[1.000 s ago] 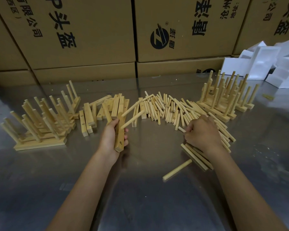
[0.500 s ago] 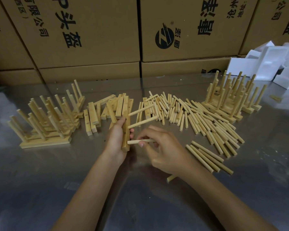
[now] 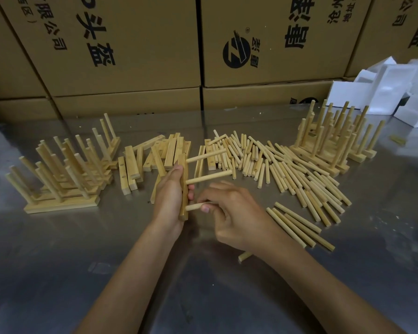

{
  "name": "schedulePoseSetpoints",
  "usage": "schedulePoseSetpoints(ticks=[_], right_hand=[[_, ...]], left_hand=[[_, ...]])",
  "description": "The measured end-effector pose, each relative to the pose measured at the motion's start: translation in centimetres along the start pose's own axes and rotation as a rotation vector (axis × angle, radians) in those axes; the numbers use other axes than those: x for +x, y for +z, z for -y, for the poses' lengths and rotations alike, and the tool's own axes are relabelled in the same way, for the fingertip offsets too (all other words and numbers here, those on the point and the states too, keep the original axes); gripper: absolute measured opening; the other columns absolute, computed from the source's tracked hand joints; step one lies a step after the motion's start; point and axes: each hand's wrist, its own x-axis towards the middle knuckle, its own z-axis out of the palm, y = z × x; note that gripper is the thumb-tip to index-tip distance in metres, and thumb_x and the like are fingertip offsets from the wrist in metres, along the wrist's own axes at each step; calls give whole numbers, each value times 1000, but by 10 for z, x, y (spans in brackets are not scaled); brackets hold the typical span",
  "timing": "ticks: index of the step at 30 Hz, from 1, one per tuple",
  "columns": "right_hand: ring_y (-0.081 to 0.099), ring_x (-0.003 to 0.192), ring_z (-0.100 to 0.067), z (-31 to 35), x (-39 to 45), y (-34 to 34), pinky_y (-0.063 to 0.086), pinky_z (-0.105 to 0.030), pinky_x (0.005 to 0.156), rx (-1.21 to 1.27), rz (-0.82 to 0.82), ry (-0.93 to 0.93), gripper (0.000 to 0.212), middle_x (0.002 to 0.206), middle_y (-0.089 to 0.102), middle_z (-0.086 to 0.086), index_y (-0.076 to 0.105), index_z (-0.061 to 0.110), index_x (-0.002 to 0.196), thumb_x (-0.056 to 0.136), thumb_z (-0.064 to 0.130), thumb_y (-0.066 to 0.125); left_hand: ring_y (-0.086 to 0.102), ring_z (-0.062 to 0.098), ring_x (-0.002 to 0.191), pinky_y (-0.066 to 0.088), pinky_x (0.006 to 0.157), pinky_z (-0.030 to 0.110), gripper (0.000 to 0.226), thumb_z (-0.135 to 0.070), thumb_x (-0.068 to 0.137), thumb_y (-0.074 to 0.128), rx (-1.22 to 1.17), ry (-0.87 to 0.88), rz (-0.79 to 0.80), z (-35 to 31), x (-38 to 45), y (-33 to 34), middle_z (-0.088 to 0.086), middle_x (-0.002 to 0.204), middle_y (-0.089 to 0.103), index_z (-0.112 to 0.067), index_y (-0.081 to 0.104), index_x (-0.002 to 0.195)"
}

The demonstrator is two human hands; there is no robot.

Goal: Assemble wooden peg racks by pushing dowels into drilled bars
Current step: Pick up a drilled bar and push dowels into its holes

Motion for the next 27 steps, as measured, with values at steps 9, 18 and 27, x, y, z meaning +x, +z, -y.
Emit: schedulePoseSetpoints(ticks=[9,18,27], right_hand=[[53,70,12,-3,-4,0,37,-5,59,116,52,160,17,72,52,28,72,13,89,90,1,61],[65,84,5,-6,3,-15,51,-12,72,327,-44,353,10,87,74,15,78,26,97,87,26,76],[64,63,-8,-9,1,-8,53,-23,51,505,144,666,34,87,71,0,73,20,96,83,51,72]], left_hand=[[50,6,56,45,49,20,30,-32,105,49,91,94,-15,2,-3,3,-6,80,58,-32,61,132],[56,5,54,51,61,24,33,-34,105,48,108,167,19,-7,0,-4,-8,61,63,-36,56,137],[61,12,73,51,68,29,33,-34,106,45,-131,80,6,-5,8,-4,1,88,67,-23,57,134]])
